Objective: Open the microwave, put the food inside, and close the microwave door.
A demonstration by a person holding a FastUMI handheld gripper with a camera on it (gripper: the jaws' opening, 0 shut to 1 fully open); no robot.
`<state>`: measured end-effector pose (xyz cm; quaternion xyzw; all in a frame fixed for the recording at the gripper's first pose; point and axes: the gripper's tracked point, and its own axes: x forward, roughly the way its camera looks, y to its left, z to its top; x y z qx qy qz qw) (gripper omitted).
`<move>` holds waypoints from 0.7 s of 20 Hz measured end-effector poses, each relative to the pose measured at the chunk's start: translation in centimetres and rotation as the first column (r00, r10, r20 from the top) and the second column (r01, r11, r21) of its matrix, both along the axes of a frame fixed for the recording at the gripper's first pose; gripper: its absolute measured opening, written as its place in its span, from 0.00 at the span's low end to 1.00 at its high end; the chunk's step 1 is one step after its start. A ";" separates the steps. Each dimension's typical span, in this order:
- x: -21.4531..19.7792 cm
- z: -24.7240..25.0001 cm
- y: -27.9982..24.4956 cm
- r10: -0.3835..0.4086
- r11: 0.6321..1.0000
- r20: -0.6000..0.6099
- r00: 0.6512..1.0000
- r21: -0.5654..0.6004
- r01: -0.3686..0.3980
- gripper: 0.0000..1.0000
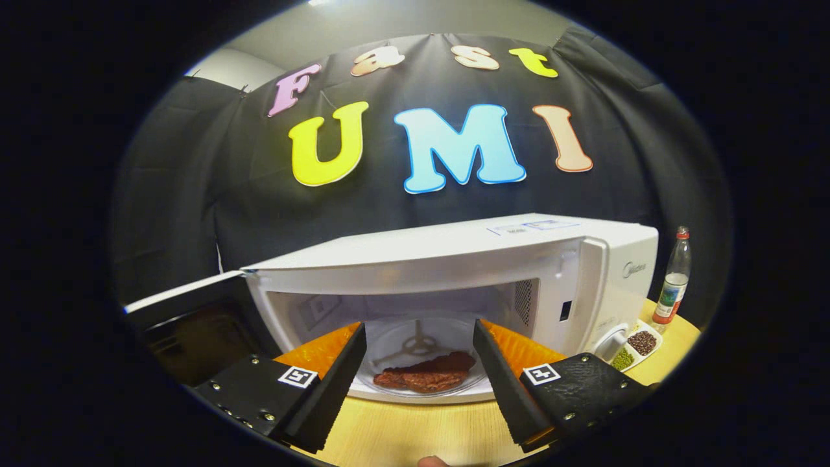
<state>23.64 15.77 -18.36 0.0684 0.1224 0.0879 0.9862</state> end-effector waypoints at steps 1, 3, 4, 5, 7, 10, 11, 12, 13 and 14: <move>-1.4 1.0 0.4 0.015 1.000 0.005 1.000 0.007 -0.015 1.00; -4.3 3.3 1.7 0.054 0.998 0.022 0.998 0.024 -0.055 1.00; -5.7 4.5 2.4 0.073 0.997 0.031 0.997 0.028 -0.074 1.00; -7.0 5.4 3.0 0.093 0.995 0.040 0.995 0.032 -0.094 0.99; -9.5 7.1 4.4 0.127 0.991 0.046 0.991 0.046 -0.129 0.99; -12.9 9.4 6.8 0.179 0.980 0.054 0.982 0.076 -0.182 0.99; -14.2 10.0 7.9 0.201 0.974 0.057 0.978 0.090 -0.206 0.99; -15.5 10.7 9.1 0.226 0.968 0.062 0.972 0.101 -0.231 0.99; -16.6 11.1 10.0 0.248 0.961 0.069 0.966 0.105 -0.255 0.99; -17.6 11.7 11.1 0.272 0.954 0.075 0.959 0.108 -0.279 0.99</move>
